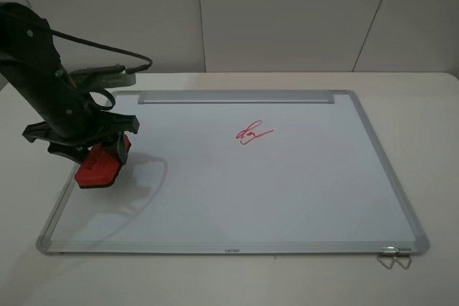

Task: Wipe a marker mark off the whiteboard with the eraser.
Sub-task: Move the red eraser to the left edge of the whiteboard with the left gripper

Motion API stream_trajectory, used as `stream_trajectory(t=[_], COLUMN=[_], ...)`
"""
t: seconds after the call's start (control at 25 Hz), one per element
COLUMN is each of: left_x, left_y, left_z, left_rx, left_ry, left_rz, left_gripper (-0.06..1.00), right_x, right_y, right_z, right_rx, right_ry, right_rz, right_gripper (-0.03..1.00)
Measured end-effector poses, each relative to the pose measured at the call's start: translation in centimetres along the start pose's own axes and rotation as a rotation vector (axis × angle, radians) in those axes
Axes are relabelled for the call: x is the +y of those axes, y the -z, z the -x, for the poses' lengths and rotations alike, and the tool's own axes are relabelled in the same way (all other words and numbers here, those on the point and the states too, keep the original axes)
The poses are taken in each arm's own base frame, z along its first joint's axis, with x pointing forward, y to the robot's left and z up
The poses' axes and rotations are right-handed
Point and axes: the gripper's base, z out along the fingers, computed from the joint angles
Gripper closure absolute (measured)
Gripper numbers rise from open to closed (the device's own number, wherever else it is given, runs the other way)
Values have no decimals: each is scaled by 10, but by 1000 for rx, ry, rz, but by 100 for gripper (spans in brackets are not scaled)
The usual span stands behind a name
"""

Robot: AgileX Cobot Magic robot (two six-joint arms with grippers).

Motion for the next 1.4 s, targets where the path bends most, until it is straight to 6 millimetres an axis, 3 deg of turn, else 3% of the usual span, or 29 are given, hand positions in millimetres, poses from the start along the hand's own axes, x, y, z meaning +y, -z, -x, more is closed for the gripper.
stream_trajectory(t=[0.28, 0.84, 1.04, 1.4], left_x=[15, 18, 17, 16], left_y=[-13, -14, -14, -11], left_z=[-34, -27, -25, -22], left_rx=[30, -63, -78, -77], left_ry=[17, -66, -47, -47], left_rz=[45, 70, 61, 62], left_gripper=[37, 36, 20, 19], right_x=[0, 0, 0, 0], right_y=[0, 0, 0, 0], right_z=[0, 0, 0, 0], right_rx=[0, 0, 0, 0], right_ry=[0, 0, 0, -3], right_rz=[0, 0, 0, 5], right_gripper=[14, 14, 14, 14])
